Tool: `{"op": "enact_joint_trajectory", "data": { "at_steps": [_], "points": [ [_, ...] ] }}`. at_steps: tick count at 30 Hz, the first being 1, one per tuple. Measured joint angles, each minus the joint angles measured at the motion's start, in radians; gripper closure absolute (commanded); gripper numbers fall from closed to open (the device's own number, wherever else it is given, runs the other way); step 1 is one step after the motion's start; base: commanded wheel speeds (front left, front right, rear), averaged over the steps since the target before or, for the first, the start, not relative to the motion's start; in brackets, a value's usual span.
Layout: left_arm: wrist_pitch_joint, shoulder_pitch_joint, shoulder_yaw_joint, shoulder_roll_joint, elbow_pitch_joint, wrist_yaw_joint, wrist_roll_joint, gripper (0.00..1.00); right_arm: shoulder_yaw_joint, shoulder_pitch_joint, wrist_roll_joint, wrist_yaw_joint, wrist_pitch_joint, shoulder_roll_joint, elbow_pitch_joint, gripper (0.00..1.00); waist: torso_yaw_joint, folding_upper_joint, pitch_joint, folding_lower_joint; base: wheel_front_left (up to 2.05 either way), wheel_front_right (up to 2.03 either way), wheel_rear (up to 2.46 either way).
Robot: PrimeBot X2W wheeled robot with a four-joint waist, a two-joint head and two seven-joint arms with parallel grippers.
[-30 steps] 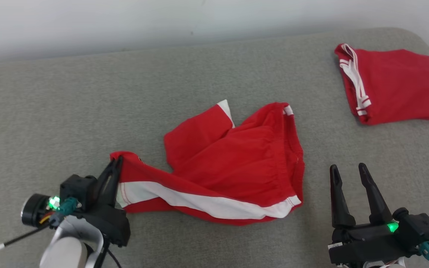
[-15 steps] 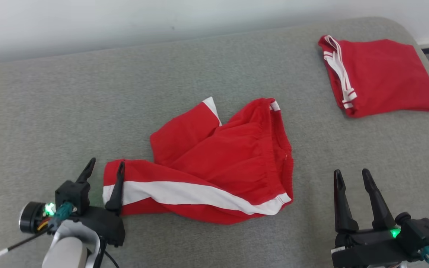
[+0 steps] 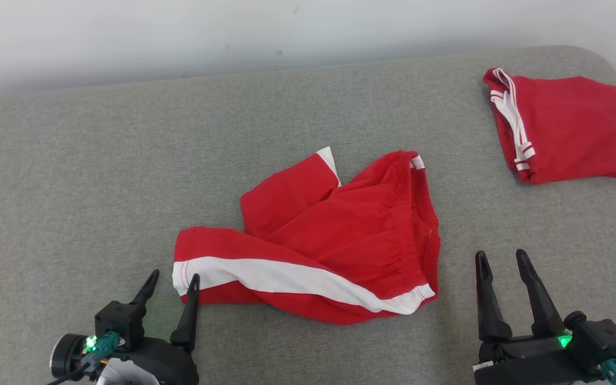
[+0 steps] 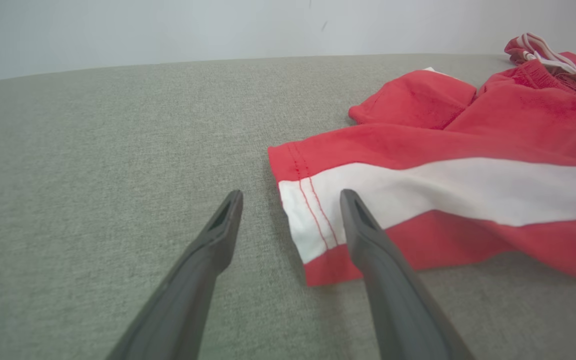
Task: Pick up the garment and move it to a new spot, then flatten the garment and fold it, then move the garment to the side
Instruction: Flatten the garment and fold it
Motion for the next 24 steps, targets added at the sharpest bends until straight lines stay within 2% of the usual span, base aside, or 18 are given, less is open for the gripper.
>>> {"op": "enact_joint_trajectory", "data": {
  "at_steps": [1, 2, 3, 4, 5, 10, 19, 20, 21, 22, 24],
  "points": [
    [0.008, 0.003, -0.002, 0.000, -0.001, 0.000, -0.003, 0.00, 0.002, 0.000, 0.000, 0.000, 0.000, -0.001, 0.000, 0.00, -0.003, 0.0000, 0.001, 0.0000, 0.00, 0.00, 0.00],
    [0.012, 0.003, -0.005, -0.001, -0.003, -0.002, -0.004, 0.06, 0.002, -0.001, 0.000, 0.000, 0.000, -0.002, 0.000, 0.00, -0.005, -0.0001, 0.001, 0.0000, 0.00, 0.00, 0.00],
    [0.015, 0.004, -0.006, -0.002, -0.005, -0.005, -0.008, 0.24, 0.002, -0.001, 0.000, 0.000, 0.000, -0.002, 0.000, 0.00, -0.009, 0.0000, 0.002, 0.0000, 0.00, 0.00, 0.00],
    [0.019, 0.004, -0.009, -0.003, -0.006, -0.007, -0.016, 0.72, 0.002, -0.001, 0.000, 0.000, 0.000, -0.002, 0.000, 0.00, -0.012, 0.0000, 0.002, 0.0000, 0.00, 0.00, 0.00],
    [0.019, 0.004, -0.012, -0.004, -0.005, -0.007, -0.018, 1.00, 0.001, -0.001, 0.000, 0.000, 0.000, -0.003, 0.000, 0.00, -0.014, 0.0000, 0.001, 0.0000, 0.00, 0.00, 0.00],
    [0.015, 0.006, -0.019, -0.004, -0.010, 0.002, -0.017, 1.00, -0.016, 0.003, 0.000, 0.000, 0.000, -0.005, -0.003, 0.00, -0.014, -0.0001, -0.006, 0.0000, 0.00, 0.00, 0.00],
    [0.021, 0.045, -0.022, 0.000, -0.068, 0.020, -0.022, 1.00, -0.016, 0.014, 0.000, 0.000, 0.000, -0.010, -0.001, 0.00, 0.041, 0.0000, -0.021, 0.0000, 0.00, 0.00, 0.00],
    [0.028, 0.047, -0.023, 0.001, -0.069, 0.020, -0.022, 0.89, -0.011, 0.014, 0.000, 0.000, 0.000, -0.010, 0.001, 0.00, 0.046, 0.0000, -0.023, 0.0000, 0.00, 0.00, 0.00],
    [0.028, 0.050, -0.023, 0.001, -0.071, 0.020, -0.026, 0.58, -0.007, 0.013, 0.000, 0.000, 0.000, -0.009, 0.003, 0.00, 0.050, 0.0000, -0.026, 0.0000, 0.00, 0.00, 0.00],
    [0.030, 0.053, -0.024, 0.001, -0.071, 0.020, -0.030, 0.00, -0.006, 0.011, 0.000, 0.000, 0.000, -0.009, 0.004, 0.00, 0.052, -0.0001, -0.028, 0.0000, 0.00, 0.00, 0.00],
    [0.032, 0.055, -0.027, 0.000, -0.071, 0.021, -0.031, 0.00, -0.004, 0.009, 0.000, 0.000, 0.000, -0.011, 0.004, 0.00, 0.051, -0.0001, -0.031, -0.0001, 0.00, 0.00, 0.00]
  ]
}}
